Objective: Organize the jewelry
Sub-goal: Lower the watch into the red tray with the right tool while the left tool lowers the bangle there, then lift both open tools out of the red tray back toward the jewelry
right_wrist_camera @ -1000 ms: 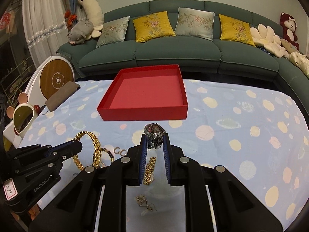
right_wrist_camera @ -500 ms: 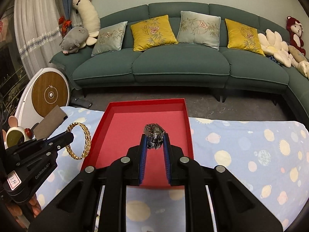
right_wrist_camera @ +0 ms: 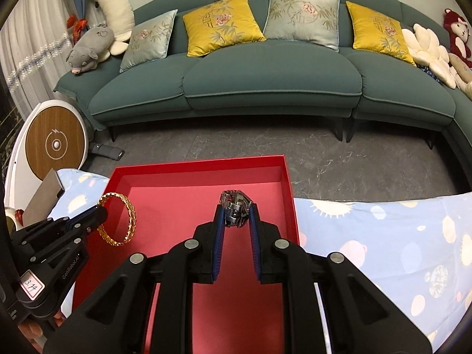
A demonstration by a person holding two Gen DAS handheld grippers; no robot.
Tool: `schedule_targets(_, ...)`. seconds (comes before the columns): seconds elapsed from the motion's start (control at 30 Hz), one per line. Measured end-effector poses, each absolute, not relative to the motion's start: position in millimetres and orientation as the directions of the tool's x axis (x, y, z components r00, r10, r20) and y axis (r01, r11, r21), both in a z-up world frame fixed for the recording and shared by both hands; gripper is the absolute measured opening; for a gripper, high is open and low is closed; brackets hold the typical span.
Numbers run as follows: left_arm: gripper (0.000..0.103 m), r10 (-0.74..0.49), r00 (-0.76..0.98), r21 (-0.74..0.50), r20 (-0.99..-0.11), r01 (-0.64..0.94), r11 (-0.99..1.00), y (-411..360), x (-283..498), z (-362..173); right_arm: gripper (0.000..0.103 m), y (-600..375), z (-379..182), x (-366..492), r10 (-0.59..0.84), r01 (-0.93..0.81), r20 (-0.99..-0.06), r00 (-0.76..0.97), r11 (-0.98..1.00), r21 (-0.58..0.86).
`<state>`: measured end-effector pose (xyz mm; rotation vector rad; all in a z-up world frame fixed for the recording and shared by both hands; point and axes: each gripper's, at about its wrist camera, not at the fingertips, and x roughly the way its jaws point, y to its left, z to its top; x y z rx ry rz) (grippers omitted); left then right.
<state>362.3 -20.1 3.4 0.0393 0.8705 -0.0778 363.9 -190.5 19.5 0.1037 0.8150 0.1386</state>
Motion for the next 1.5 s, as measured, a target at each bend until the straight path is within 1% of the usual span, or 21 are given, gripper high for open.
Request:
schedule_targets(0.07,0.004,-0.053,0.632,-0.001,-0.773,0.082,0.997,-19.3,366.5,-0.6,0.016,-189.5,13.8,368.8,0.159,-0.087,-0.724,0.671,0.987,0.136)
schedule_targets(0.27,0.015,-0.056,0.625,-0.018,-0.779,0.067,0.998,-17.0,370.9,-5.6,0.017,-188.4,8.7,369.4,0.156,-0.099,-0.713,0.684,0.988,0.121)
schedule_targets(0.33,0.029,-0.061,0.63,-0.029,-0.774,0.06,0.998,-14.3,370.7,-4.0,0.017,-191.1,10.5,365.8,0.169,-0.098,-0.704,0.69,0.985,0.14)
schedule_targets(0.4,0.038,-0.057,0.649,-0.038,-0.759,0.044,0.998,-10.5,366.0,2.0,0.017,-194.9,14.2,359.7,0.174,-0.092,-0.696,0.697,0.984,0.154)
schedule_targets(0.57,0.04,-0.108,0.682,-0.113,-0.723,0.037,0.993,6.7,336.6,35.4,0.018,-208.0,41.4,324.2,0.187,-0.089,-0.668,0.72,0.98,0.178)
schedule_targets(0.6,0.04,-0.118,0.689,-0.128,-0.715,0.036,0.991,10.6,325.7,43.8,0.02,-210.7,48.4,313.3,0.187,-0.089,-0.661,0.727,0.98,0.179)
schedule_targets(0.63,0.04,-0.124,0.697,-0.137,-0.707,0.038,0.99,12.5,315.6,51.7,0.025,-213.0,55.2,301.6,0.184,-0.089,-0.655,0.733,0.98,0.176)
schedule_targets(0.7,0.04,-0.122,0.709,-0.129,-0.695,0.044,0.991,15.2,292.0,65.1,0.03,-216.0,69.0,273.8,0.168,-0.088,-0.637,0.752,0.984,0.156)
schedule_targets(0.8,0.041,-0.118,0.71,-0.115,-0.695,0.052,0.992,19.1,256.5,77.0,0.03,-218.2,87.2,234.0,0.149,-0.093,-0.616,0.773,0.988,0.122)
schedule_targets(0.87,0.041,-0.117,0.7,-0.107,-0.705,0.058,0.993,21.2,236.6,80.7,0.03,-220.8,95.0,208.7,0.155,-0.093,-0.609,0.778,0.987,0.132)
schedule_targets(1.0,0.048,-0.112,0.692,-0.11,-0.713,0.047,0.993,28.3,198.2,86.4,0.032,-223.4,101.3,164.2,0.178,-0.095,-0.622,0.763,0.982,0.164)
schedule_targets(1.03,0.05,-0.109,0.686,-0.11,-0.719,0.043,0.993,29.4,188.4,86.2,0.036,-223.4,102.2,152.8,0.174,-0.093,-0.623,0.763,0.983,0.161)
schedule_targets(1.1,0.051,-0.121,0.673,-0.126,-0.729,0.043,0.991,31.3,169.9,84.6,0.039,-221.2,101.2,130.4,0.164,-0.089,-0.622,0.766,0.985,0.15)
schedule_targets(1.13,0.055,-0.123,0.664,-0.129,-0.737,0.041,0.991,31.3,160.0,82.0,0.04,-220.2,100.0,121.3,0.162,-0.088,-0.621,0.767,0.985,0.148)
schedule_targets(1.23,0.058,-0.129,0.633,-0.14,-0.763,0.032,0.99,28.4,130.7,68.6,0.043,-218.7,88.1,96.9,0.153,-0.077,-0.627,0.764,0.986,0.147)
schedule_targets(1.43,0.058,-0.108,0.555,-0.118,-0.825,0.018,0.993,7.7,91.9,19.2,0.043,-215.0,56.7,74.2,0.17,-0.071,-0.67,0.722,0.982,0.173)
schedule_targets(1.5,0.058,-0.108,0.534,-0.115,-0.839,0.021,0.993,-1.6,83.6,3.5,0.043,-212.9,48.9,66.9,0.156,-0.07,-0.678,0.719,0.986,0.152)
